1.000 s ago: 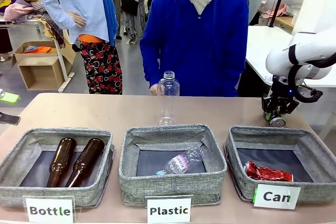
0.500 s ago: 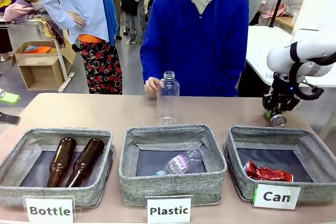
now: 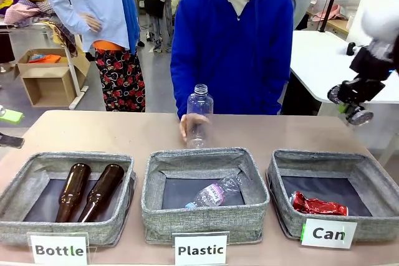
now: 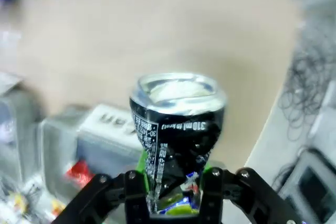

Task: Sort the can waste into the basket.
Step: Pick up the can waste from the table and place it in the right Fabric basket.

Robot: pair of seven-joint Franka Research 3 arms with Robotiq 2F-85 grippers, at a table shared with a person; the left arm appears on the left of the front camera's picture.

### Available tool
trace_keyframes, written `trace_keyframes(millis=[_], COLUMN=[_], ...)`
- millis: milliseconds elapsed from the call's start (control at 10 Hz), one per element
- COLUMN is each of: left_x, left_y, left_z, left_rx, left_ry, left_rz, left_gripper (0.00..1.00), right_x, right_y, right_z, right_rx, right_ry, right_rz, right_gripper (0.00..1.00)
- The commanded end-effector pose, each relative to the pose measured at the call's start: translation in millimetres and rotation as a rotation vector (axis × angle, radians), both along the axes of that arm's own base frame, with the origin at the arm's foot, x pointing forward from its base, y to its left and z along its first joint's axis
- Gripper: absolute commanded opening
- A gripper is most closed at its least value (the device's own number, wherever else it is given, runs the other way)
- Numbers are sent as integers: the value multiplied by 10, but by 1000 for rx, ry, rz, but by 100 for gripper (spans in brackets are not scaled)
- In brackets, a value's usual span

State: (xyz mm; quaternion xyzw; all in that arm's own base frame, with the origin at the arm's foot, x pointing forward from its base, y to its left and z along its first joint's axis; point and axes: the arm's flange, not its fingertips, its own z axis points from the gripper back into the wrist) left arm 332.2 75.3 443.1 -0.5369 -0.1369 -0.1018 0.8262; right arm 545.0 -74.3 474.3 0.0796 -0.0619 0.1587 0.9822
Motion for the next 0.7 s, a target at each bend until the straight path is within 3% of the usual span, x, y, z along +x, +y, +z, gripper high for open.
trace_keyframes(millis=[0,100,300,400,600], left_x=[-19,-19,-19,-19,-19], left_y=[11,11,11,11,11], left_z=[-10,-10,-10,-10,-10], left_rx=[-2,-2,-2,-2,-2], left_ry=[-8,-8,-8,-8,-8], left_rz=[-7,-7,-7,-7,-7], left_gripper=[100,100,100,100,100], right_x=[-622,-863,-1315,-1442,-1526], right_y=[14,70,206,243,310], right_z=[-39,-74,-214,-251,-258], right_rx=[49,1,-174,-238,-231], right_ry=[93,96,21,-40,-89], right_rz=[370,591,1031,1129,1184], right_gripper=[0,0,0,0,0])
